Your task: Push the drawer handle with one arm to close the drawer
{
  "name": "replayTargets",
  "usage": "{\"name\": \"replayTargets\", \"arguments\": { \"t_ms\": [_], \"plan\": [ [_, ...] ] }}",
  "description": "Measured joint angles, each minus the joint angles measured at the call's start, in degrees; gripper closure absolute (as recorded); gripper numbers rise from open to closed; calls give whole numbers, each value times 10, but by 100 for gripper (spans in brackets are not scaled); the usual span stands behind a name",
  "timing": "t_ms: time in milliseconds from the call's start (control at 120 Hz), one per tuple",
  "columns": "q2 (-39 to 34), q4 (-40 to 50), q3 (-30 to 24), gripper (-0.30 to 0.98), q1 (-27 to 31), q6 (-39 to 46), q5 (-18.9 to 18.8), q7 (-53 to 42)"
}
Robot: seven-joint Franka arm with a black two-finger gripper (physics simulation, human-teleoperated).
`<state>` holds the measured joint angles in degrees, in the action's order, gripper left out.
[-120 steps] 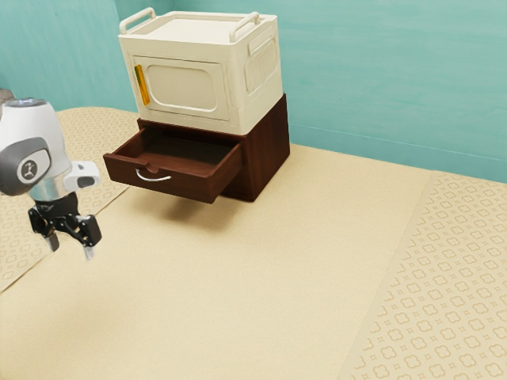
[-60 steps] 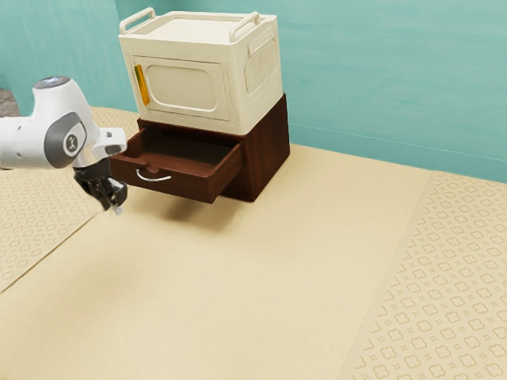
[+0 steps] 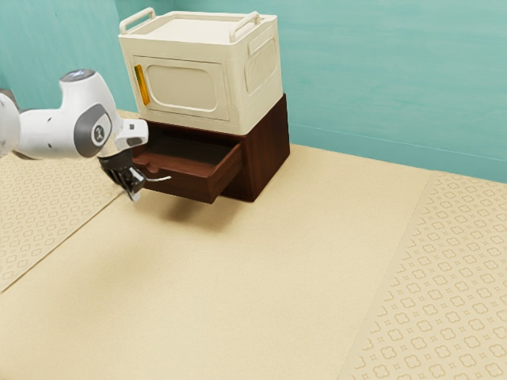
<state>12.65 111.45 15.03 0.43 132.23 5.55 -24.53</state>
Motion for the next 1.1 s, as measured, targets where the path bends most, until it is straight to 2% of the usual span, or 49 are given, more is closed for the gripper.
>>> {"name": "replayTargets", "arguments": {
  "t_ms": [383, 525, 767, 1100],
  "plan": [
    [61, -83, -10, 78, 15, -24, 20, -28],
    [73, -106, -39, 78, 45, -29, 25, -35],
    [94, -147, -43, 79, 50, -41, 29, -43],
    [146, -218, -44, 79, 48, -59, 64, -38]
  ]
}}
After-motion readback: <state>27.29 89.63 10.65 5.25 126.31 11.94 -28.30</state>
